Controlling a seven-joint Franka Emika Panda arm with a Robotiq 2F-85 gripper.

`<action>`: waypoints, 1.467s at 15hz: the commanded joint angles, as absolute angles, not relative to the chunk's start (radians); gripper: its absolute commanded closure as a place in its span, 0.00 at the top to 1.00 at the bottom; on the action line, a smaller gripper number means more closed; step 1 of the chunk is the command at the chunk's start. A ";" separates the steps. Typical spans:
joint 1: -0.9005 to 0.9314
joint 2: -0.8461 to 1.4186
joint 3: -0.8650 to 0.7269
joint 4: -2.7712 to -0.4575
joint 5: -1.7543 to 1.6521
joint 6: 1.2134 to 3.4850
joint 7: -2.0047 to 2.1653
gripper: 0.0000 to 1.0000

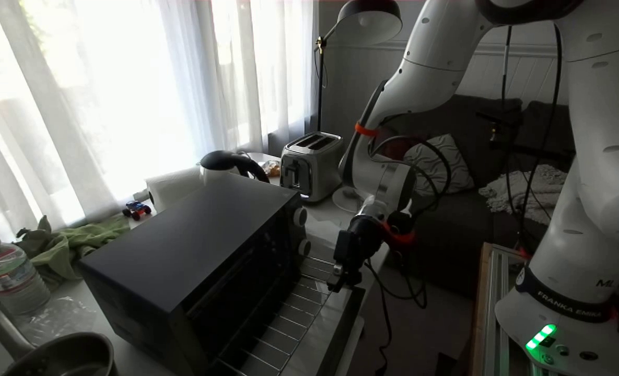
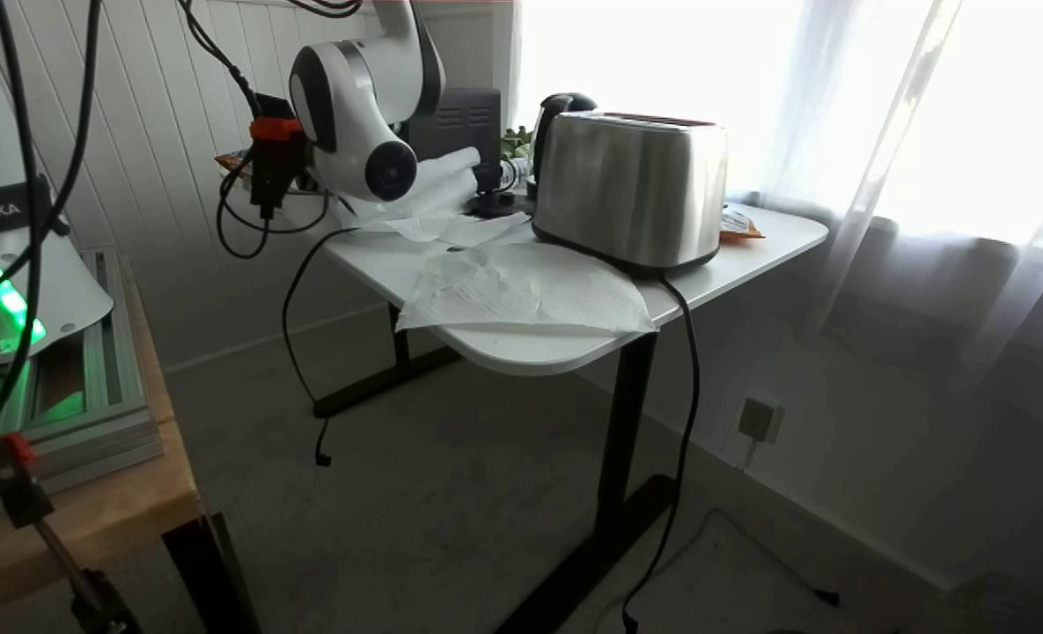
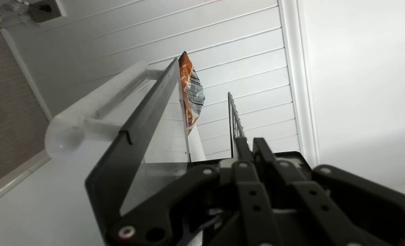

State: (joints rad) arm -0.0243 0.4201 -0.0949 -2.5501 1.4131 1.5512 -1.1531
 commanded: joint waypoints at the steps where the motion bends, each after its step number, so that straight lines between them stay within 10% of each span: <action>1: -0.008 0.460 -0.052 -2.507 1.492 1.535 -1.160 0.02; 22: 0.038 0.476 -0.016 -2.510 1.783 1.601 -1.248 0.03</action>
State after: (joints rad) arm 0.0059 0.4648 -0.0489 -2.5471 1.6610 1.5850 -1.2580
